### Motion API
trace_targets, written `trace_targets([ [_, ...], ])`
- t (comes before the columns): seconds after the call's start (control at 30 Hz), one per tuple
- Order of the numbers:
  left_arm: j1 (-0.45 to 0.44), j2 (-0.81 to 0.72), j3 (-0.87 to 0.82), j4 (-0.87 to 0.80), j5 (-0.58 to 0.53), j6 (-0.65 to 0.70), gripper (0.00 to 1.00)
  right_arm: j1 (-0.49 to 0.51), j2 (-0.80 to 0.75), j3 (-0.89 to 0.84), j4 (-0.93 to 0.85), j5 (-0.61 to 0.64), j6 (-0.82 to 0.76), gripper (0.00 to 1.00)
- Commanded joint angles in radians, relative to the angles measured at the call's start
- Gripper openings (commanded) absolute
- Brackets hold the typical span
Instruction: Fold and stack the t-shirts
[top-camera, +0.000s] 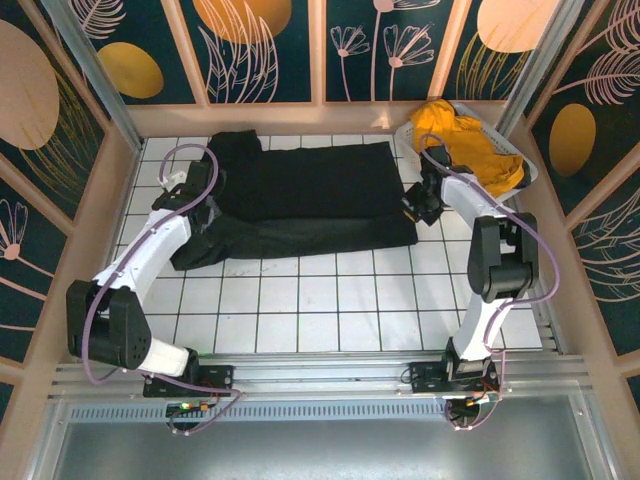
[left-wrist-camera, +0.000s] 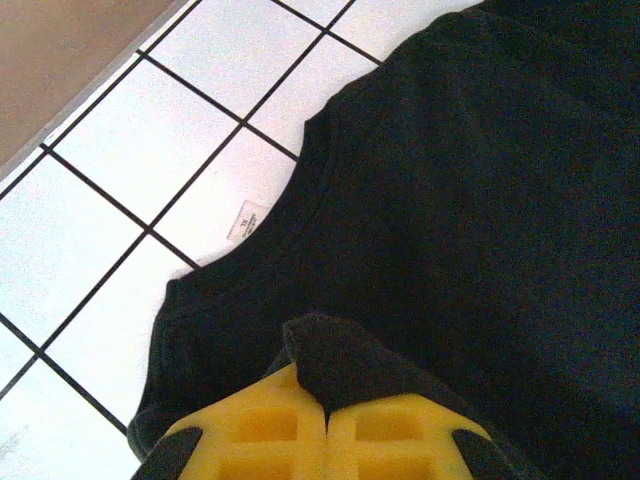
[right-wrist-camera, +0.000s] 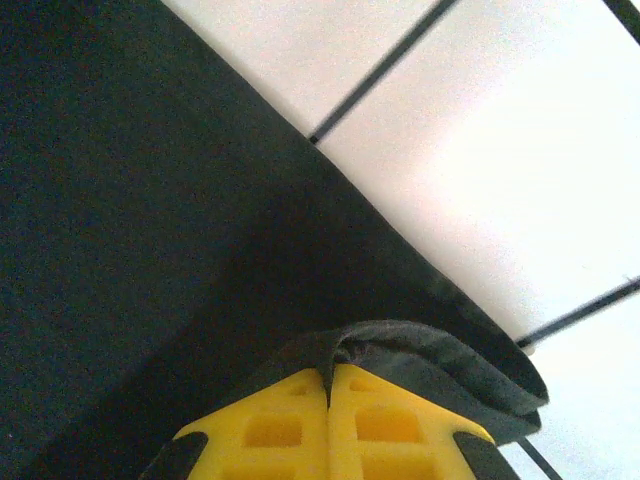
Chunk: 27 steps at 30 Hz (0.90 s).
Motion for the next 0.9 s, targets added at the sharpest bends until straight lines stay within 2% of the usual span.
trace_targets([
  [0.0,0.013,0.022,0.02,0.03,-0.029,0.043,0.0,-0.006,0.043,0.069,0.014,0.02,0.009,0.0],
  [0.4,0.058,0.087,0.022,0.085,-0.028,0.074,0.0,-0.001,0.155,0.183,0.012,0.014,-0.007,0.0],
  [0.67,0.086,0.203,0.091,0.178,-0.002,0.166,0.01,0.001,0.199,0.224,0.024,0.023,-0.03,0.01],
  [0.73,0.094,0.246,0.137,0.189,0.019,0.209,0.17,0.001,0.196,0.235,0.024,0.028,-0.046,0.17],
  [0.83,0.102,0.34,0.229,0.116,0.006,0.218,0.59,0.001,0.165,0.243,0.014,0.05,-0.073,0.37],
  [0.87,0.102,0.343,0.242,0.097,0.002,0.209,0.67,0.001,0.143,0.235,0.013,0.059,-0.081,0.41],
])
